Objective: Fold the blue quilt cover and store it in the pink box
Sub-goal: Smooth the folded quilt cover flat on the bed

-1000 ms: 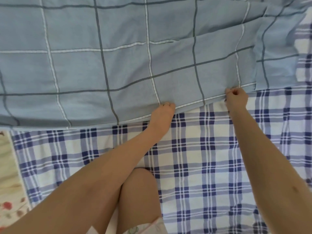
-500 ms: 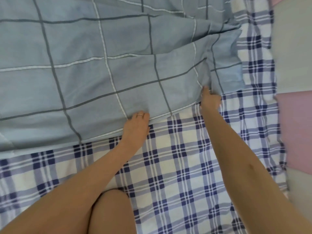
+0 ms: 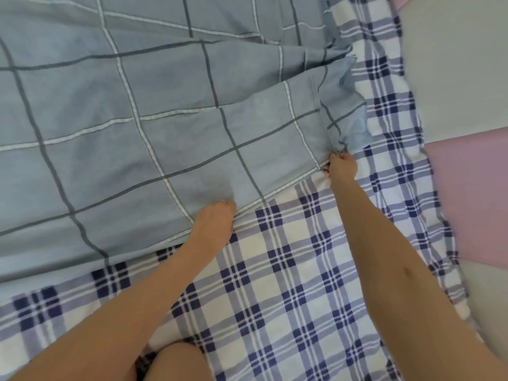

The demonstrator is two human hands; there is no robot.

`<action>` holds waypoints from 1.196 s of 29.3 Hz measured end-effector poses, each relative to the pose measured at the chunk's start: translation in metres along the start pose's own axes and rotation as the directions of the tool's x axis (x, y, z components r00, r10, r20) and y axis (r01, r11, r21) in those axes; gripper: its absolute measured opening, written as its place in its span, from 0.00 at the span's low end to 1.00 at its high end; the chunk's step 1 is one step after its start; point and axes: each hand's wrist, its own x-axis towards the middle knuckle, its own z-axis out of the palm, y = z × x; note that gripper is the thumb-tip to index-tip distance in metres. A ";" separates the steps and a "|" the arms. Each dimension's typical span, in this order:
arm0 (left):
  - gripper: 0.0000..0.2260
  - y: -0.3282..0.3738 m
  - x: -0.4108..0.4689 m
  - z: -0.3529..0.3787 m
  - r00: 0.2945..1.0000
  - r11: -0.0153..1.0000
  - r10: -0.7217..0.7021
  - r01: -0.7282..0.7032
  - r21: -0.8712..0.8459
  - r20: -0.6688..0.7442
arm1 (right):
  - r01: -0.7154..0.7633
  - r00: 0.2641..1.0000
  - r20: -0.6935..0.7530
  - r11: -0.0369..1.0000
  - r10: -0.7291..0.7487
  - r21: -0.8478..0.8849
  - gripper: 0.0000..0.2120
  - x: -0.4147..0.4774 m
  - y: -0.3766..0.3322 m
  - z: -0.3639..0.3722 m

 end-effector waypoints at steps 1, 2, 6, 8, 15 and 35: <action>0.05 -0.001 0.002 -0.001 1.000 1.000 0.013 -0.013 0.006 0.020 | -0.005 1.000 -0.013 0.999 0.006 0.036 0.03 0.000 0.003 0.000; 0.06 -0.002 0.004 -0.002 0.999 0.999 0.022 -0.023 0.024 0.040 | -0.020 1.000 -0.019 0.995 0.022 0.095 0.03 -0.001 0.005 0.001; 0.07 -0.005 0.004 -0.004 0.993 0.998 0.044 -0.049 0.048 0.107 | -0.161 0.986 0.018 0.900 0.168 0.405 0.10 -0.013 0.017 -0.006; 0.07 -0.005 0.004 -0.008 0.988 0.996 0.059 -0.067 0.055 0.142 | -0.194 0.981 0.068 0.885 0.182 0.423 0.10 -0.014 0.019 -0.011; 0.27 -0.010 -0.003 -0.022 0.957 0.993 0.111 -0.094 0.077 -0.267 | -0.265 0.964 0.079 0.891 0.254 0.368 0.24 0.005 -0.032 -0.032; 0.75 -0.004 0.056 -0.068 0.698 0.712 -0.646 0.697 -0.085 0.309 | -0.124 0.982 -0.085 0.913 0.169 0.389 0.12 0.078 -0.025 -0.074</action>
